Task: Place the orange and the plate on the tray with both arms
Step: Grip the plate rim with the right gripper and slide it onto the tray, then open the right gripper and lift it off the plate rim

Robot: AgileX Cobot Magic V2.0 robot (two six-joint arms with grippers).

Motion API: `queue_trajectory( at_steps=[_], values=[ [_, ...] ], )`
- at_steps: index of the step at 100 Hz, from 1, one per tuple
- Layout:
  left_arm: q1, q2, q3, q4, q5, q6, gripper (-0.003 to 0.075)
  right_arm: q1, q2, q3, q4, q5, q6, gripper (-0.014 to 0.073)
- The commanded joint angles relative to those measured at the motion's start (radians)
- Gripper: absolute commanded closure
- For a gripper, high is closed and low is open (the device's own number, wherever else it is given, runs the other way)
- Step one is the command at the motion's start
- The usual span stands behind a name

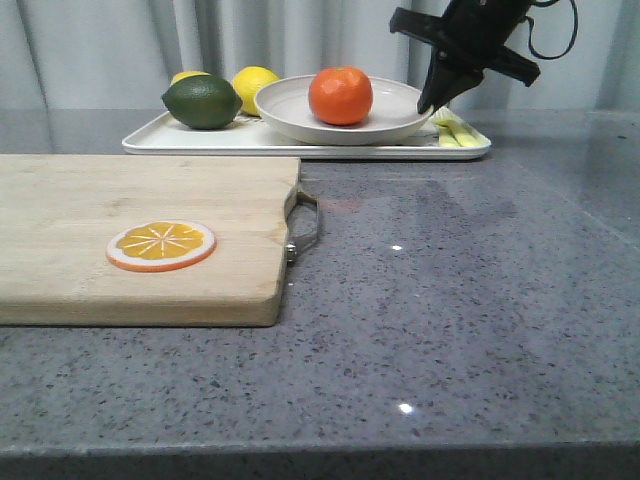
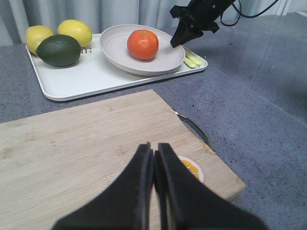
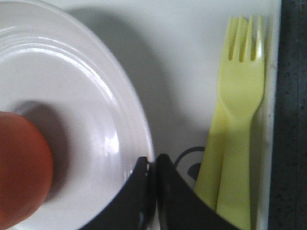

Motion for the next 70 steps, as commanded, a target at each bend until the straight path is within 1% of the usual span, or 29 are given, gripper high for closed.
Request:
queue_trajectory(
  at_steps=[1, 27, 34, 41, 48, 53, 70],
  values=[
    [0.005, 0.006, -0.029, -0.014, -0.077, 0.000, 0.0739, -0.003, -0.053, -0.049, 0.036, -0.037, 0.007, 0.0652],
    [0.005, 0.006, -0.029, -0.014, -0.079, 0.000, 0.0739, -0.003, -0.038, -0.049, 0.036, -0.067, 0.007, 0.0641],
    [0.005, 0.006, -0.029, -0.014, -0.079, 0.000, 0.0739, -0.003, -0.037, -0.049, 0.036, -0.069, 0.007, 0.0589],
    [0.005, 0.006, -0.029, -0.014, -0.079, 0.000, 0.0739, -0.003, -0.036, -0.049, 0.037, -0.065, 0.007, 0.0488],
    [0.005, 0.006, -0.029, -0.014, -0.079, 0.000, 0.0739, -0.003, -0.036, -0.049, 0.041, -0.061, 0.007, 0.0413],
    [0.005, 0.006, -0.029, -0.014, -0.079, 0.000, 0.0739, -0.003, -0.037, -0.052, 0.044, -0.049, 0.007, 0.0392],
    [0.005, 0.006, -0.029, -0.014, -0.079, 0.000, 0.0739, -0.003, -0.046, -0.084, 0.044, 0.002, 0.007, 0.0389]
  ],
)
